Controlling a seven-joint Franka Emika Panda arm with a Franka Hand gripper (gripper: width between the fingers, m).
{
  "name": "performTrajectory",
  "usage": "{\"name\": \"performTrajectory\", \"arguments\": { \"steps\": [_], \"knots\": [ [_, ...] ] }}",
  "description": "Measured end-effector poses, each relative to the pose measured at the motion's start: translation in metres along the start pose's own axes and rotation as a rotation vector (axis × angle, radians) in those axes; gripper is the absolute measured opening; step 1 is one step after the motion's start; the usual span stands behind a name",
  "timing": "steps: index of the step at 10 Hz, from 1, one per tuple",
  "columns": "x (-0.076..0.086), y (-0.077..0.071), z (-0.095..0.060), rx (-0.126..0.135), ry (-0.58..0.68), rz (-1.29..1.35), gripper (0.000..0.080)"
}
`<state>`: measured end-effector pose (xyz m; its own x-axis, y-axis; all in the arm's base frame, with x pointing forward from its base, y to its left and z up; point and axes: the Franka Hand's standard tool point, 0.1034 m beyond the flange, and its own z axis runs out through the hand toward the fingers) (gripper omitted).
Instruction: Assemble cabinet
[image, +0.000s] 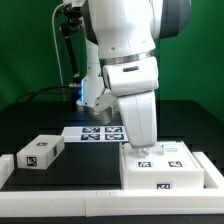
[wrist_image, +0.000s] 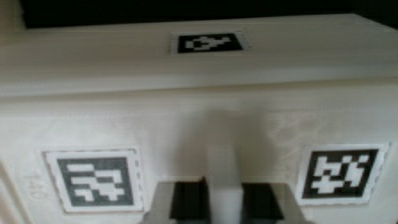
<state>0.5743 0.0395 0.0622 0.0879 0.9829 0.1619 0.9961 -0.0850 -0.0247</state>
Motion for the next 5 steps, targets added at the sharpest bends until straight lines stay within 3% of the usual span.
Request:
{"name": "performTrajectory", "arguments": {
  "steps": [1,2,3,4,5],
  "knots": [
    [0.002,-0.005,-0.005,-0.001,-0.011,0.011,0.0075],
    [0.002,-0.01,-0.01,-0.003,-0.018,0.026,0.0304],
    [0.001,-0.018,-0.015,-0.005,-0.027,0.041,0.0304],
    [0.001,-0.025,-0.018,-0.012,-0.034,0.038,0.0471],
    [0.0,-0.032,-0.023,-0.025,-0.041,0.066,0.0471]
  ]
}}
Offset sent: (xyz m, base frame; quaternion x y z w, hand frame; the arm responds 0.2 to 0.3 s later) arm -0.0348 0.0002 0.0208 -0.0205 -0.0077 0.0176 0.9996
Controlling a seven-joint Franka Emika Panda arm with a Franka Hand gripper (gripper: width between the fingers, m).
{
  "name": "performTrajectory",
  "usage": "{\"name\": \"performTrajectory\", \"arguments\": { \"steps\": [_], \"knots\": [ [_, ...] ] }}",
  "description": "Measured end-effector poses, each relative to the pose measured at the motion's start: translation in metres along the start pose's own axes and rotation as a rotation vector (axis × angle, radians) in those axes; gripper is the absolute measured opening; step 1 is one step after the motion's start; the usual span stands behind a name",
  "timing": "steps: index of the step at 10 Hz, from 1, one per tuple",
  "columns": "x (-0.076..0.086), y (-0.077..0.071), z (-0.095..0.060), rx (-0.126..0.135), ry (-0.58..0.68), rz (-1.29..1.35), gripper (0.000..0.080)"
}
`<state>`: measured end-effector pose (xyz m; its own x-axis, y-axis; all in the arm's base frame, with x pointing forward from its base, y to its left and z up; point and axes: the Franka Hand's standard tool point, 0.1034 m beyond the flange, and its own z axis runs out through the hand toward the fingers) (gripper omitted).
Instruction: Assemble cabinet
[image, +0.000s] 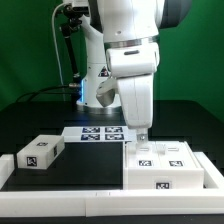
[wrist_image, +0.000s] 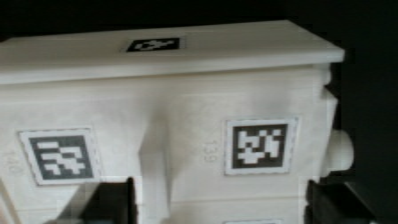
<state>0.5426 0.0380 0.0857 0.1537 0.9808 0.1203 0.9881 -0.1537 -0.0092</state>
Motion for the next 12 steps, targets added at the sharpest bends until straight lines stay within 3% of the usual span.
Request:
{"name": "performTrajectory", "arguments": {
  "steps": [1,2,3,5,7,10,12],
  "knots": [
    [-0.003,-0.011,-0.009,-0.039,-0.004,0.076,0.0674],
    [-0.007,-0.027,-0.017,-0.081,-0.005,0.169,0.077],
    [-0.003,-0.043,-0.02,-0.106,-0.003,0.283,0.077],
    [0.015,-0.067,-0.014,-0.112,0.005,0.406,0.0797],
    [0.012,-0.075,-0.001,-0.083,0.001,0.37,0.0797],
    [0.012,-0.075,0.0,-0.082,0.003,0.427,0.0797],
    [0.009,-0.082,0.004,-0.09,0.019,0.675,0.0797]
  ]
}}
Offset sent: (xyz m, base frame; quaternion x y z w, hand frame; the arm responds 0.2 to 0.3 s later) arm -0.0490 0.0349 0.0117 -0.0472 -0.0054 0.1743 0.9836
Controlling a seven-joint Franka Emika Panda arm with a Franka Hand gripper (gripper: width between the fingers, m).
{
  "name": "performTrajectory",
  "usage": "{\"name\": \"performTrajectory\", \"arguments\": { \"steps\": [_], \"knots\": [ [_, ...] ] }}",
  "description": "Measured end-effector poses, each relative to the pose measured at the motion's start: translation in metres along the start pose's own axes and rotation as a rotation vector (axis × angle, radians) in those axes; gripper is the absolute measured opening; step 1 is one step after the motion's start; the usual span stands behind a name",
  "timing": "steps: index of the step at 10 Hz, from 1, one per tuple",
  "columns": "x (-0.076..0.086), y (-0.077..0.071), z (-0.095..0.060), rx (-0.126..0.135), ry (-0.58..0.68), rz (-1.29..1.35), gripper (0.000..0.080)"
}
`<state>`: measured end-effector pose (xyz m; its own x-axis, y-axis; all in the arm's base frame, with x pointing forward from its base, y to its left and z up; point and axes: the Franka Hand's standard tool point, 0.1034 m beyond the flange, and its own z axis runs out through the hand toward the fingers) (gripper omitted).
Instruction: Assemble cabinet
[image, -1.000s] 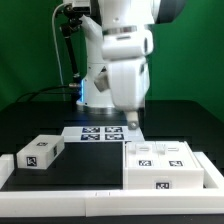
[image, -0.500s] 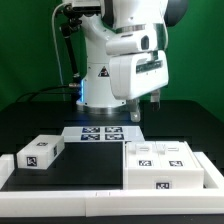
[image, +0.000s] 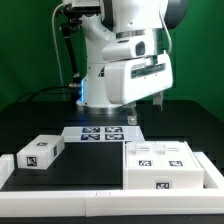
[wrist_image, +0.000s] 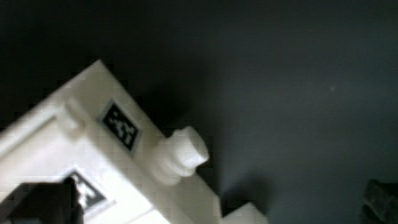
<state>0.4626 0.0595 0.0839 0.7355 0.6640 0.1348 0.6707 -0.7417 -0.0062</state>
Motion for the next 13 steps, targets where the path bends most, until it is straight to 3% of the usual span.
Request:
{"name": "performTrajectory", "arguments": {
  "steps": [3,6,10,13],
  "knots": [
    [0.005,-0.018,0.006,0.003,-0.01,0.463,0.0797],
    [0.003,-0.016,0.012,0.018,-0.015,0.649,0.0797],
    [0.003,-0.026,0.019,0.025,-0.042,0.779,0.0797],
    [0.007,-0.022,0.032,0.017,-0.056,0.772,0.0797]
  ]
}}
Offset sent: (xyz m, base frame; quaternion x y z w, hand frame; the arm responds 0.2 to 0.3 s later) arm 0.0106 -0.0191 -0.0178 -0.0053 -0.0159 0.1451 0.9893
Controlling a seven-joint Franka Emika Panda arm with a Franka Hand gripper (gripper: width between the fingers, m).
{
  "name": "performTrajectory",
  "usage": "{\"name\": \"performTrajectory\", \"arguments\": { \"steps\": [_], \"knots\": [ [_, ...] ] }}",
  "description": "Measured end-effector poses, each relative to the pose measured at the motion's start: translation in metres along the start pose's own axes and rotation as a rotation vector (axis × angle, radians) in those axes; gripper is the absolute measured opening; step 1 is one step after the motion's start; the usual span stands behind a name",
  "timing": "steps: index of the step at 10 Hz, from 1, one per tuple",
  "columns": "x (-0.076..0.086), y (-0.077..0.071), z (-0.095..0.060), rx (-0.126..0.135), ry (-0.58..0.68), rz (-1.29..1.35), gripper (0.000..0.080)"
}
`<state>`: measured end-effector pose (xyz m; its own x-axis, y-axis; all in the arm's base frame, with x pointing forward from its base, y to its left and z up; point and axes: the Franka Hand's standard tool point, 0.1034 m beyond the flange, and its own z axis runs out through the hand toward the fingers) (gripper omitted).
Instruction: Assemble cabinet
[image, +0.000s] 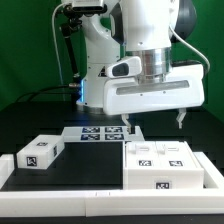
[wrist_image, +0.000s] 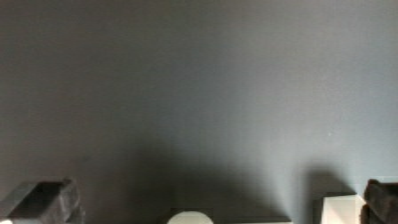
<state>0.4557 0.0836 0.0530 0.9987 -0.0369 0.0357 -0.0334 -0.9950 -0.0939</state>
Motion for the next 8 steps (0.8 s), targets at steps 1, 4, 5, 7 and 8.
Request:
{"name": "performTrajectory", "arguments": {
  "steps": [1,4,5,7,8],
  "knots": [
    [0.001,0.003,0.005,-0.004,0.002,-0.005,0.0797],
    [0.006,0.014,0.011,-0.003,-0.002,-0.044,0.0797],
    [0.006,0.014,0.011,-0.003,-0.003,-0.049,0.0797],
    [0.006,0.014,0.011,-0.003,-0.003,-0.051,0.0797],
    [0.004,0.01,0.013,-0.003,-0.006,-0.01,0.0797]
  ]
}}
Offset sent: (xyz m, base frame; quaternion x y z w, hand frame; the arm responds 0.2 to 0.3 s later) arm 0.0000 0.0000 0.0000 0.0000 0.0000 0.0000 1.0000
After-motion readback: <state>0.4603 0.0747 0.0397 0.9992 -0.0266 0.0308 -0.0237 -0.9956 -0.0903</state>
